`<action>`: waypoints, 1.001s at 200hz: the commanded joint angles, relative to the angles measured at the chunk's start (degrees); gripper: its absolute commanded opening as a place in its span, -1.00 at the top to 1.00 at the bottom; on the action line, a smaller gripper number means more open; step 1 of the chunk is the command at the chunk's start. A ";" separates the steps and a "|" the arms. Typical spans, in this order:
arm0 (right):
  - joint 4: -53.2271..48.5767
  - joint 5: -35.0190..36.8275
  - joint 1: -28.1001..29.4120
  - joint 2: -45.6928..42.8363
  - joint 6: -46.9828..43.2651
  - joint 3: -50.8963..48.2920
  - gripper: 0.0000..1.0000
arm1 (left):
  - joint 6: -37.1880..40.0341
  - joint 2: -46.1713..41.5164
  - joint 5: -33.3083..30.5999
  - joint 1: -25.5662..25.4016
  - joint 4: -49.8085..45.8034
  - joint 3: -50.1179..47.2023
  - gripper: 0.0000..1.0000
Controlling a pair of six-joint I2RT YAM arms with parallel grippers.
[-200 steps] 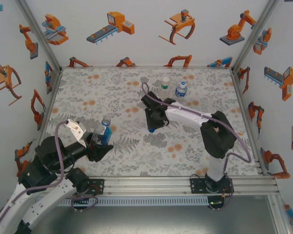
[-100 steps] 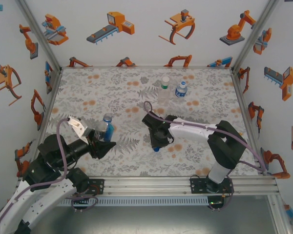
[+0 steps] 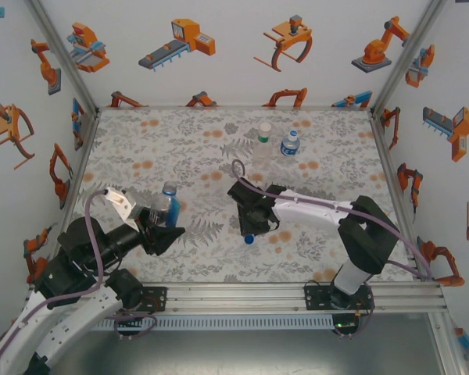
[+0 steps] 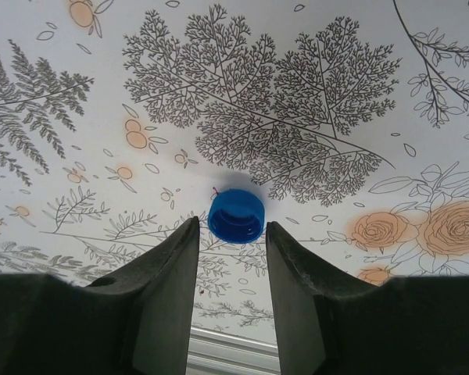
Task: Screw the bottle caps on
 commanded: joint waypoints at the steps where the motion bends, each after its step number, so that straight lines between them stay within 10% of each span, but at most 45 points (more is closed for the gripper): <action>1: -0.83 0.17 0.56 -1.06 0.71 0.24 0.20 | -1.23 -0.45 -0.33 0.27 1.92 -0.56 1.00; 200: 0.94 -2.45 0.84 -0.07 2.95 -1.70 0.13 | -0.95 0.04 -1.02 0.29 2.45 -1.25 1.00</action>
